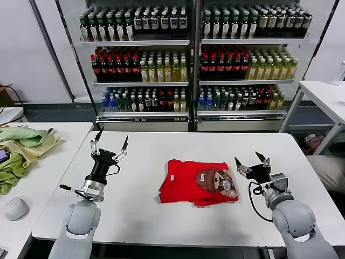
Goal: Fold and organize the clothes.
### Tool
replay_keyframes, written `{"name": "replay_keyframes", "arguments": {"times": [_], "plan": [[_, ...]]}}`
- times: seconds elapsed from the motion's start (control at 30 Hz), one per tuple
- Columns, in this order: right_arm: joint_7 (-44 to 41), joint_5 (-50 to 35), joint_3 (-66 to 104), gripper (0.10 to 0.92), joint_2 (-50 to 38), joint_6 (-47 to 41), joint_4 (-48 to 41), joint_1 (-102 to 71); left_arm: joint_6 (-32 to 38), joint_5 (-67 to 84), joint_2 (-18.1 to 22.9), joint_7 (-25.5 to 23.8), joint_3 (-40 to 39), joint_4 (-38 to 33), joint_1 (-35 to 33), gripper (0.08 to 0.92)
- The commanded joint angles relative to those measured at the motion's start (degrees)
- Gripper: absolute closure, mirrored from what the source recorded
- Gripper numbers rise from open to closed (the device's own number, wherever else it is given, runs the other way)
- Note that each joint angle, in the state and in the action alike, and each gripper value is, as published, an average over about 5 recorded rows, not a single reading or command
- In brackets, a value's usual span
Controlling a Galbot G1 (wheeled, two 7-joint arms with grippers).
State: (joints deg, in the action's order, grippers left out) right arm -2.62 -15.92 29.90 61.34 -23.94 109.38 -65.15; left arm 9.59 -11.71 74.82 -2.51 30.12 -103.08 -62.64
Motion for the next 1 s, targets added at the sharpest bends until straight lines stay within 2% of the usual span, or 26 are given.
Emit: {"name": "replay_keyframes", "arguments": {"times": [0.03, 0.5, 0.73, 1.0], "plan": [[0.84, 7.06, 0.9, 0.205, 0.81, 7.0, -6.28, 5.73, -6.17, 15.34, 0.23, -2.23, -0.48, -0.51, 1.14, 0.177], [2.8, 8.77, 0.92, 0.203, 1.24, 12.57, -13.23, 10.72, -3.0, 13.93, -0.14, -0.22, 0.02, 2.93, 1.23, 0.177], [2.2, 13.1, 0.04, 0.203, 2.85, 15.72, -13.3, 10.15, -0.92, 12.46, -0.45, -1.63, 2.06, 3.71, 0.28, 0.177], [2.6, 16.41, -0.29, 0.203, 4.09, 16.72, -13.94, 9.52, -0.77, 13.4, -1.71, -0.32, 2.58, 2.71, -0.27, 0.177]]}}
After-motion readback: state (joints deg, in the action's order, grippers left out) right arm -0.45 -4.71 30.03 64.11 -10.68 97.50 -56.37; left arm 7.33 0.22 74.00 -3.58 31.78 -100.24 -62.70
